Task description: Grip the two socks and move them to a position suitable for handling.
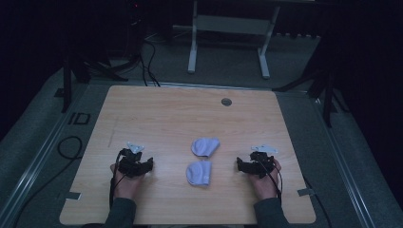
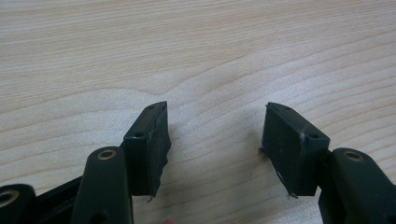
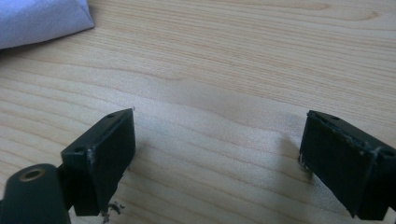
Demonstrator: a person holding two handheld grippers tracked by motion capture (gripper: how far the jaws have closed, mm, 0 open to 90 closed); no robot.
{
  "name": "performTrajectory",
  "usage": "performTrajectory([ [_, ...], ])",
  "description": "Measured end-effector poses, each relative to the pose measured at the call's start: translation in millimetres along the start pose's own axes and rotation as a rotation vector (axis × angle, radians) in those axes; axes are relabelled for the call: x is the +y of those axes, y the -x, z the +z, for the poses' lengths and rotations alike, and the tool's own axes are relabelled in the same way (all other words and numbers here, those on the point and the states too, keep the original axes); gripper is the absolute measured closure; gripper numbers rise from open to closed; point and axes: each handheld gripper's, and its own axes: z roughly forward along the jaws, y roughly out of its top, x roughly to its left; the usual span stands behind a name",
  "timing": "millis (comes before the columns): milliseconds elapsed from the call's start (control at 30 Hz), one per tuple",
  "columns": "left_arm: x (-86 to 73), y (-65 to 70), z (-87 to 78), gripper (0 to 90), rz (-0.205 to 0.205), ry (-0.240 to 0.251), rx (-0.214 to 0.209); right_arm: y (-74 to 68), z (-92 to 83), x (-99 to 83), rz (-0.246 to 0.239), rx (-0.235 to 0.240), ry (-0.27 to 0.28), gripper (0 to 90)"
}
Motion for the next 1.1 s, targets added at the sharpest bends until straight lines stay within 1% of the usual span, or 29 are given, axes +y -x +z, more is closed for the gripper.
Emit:
performTrajectory([
  [200,0.0,0.2,-0.2,41.5,0.001,-0.001,0.000,-2.3,-1.4,-1.4,-0.014,0.012,0.000,10.6],
  [267,0.0,0.2,-0.1,41.4,0.000,-0.001,0.000,-4.5,-3.5,-1.7,-0.022,0.022,-0.006,13.9],
  [367,0.2,0.2,-0.1,41.4,0.000,-0.002,-0.001,-5.3,-4.5,-1.4,-0.025,0.023,-0.012,15.2],
  [400,0.2,0.2,-0.1,41.4,0.000,-0.002,-0.001,-5.8,-5.1,-1.3,-0.026,0.025,-0.015,17.0],
  [433,0.2,0.2,-0.1,41.4,0.000,-0.002,-0.001,-6.7,-7.3,-0.9,-0.030,0.029,-0.023,22.3],
  [467,0.2,0.1,-0.1,41.4,0.001,-0.002,-0.001,-6.7,-7.3,-0.9,-0.030,0.029,-0.023,22.3],
  [500,0.2,0.2,-0.1,41.3,0.000,-0.002,-0.001,-7.7,-9.5,-0.8,-0.036,0.032,-0.027,27.6],
  [533,0.2,0.2,-0.1,41.3,0.001,-0.002,-0.001,-8.2,-10.4,-0.8,-0.040,0.034,-0.028,30.4],
  [567,0.2,0.2,-0.1,41.3,0.001,-0.003,-0.002,-8.2,-10.4,-0.8,-0.040,0.034,-0.028,30.4],
  [600,0.2,0.2,-0.2,41.3,0.001,-0.003,-0.002,-9.2,-12.3,-1.0,-0.047,0.039,-0.029,37.1],
  [700,0.3,0.2,-0.2,41.3,0.001,-0.003,-0.002,-11.1,-15.2,-1.2,-0.057,0.057,-0.035,45.5],
  [733,0.3,0.1,-0.2,41.3,0.002,-0.004,-0.002,-11.1,-15.2,-1.2,-0.057,0.057,-0.035,45.5],
  [800,0.3,0.1,-0.2,41.2,0.002,-0.004,-0.003,-13.7,-18.5,-1.2,-0.069,0.079,-0.031,51.4],
  [833,0.3,0.1,-0.2,41.2,0.002,-0.004,-0.003,-13.7,-18.5,-1.2,-0.069,0.079,-0.031,51.4],
  [867,0.3,0.1,-0.2,41.2,0.002,-0.004,-0.003,-15.9,-21.4,-0.6,-0.078,0.088,-0.024,54.9],
  [900,0.3,0.1,-0.2,41.2,0.002,-0.005,-0.003,-15.9,-21.4,-0.6,-0.078,0.088,-0.024,54.9],
  [967,0.3,0.2,-0.2,41.2,0.002,-0.004,-0.003,-18.4,-24.6,0.2,-0.085,0.105,-0.021,57.2],
  [1100,0.3,0.2,-0.3,41.2,0.002,-0.005,-0.003,-25.2,-31.7,1.8,-0.112,0.132,-0.013,61.4],
])
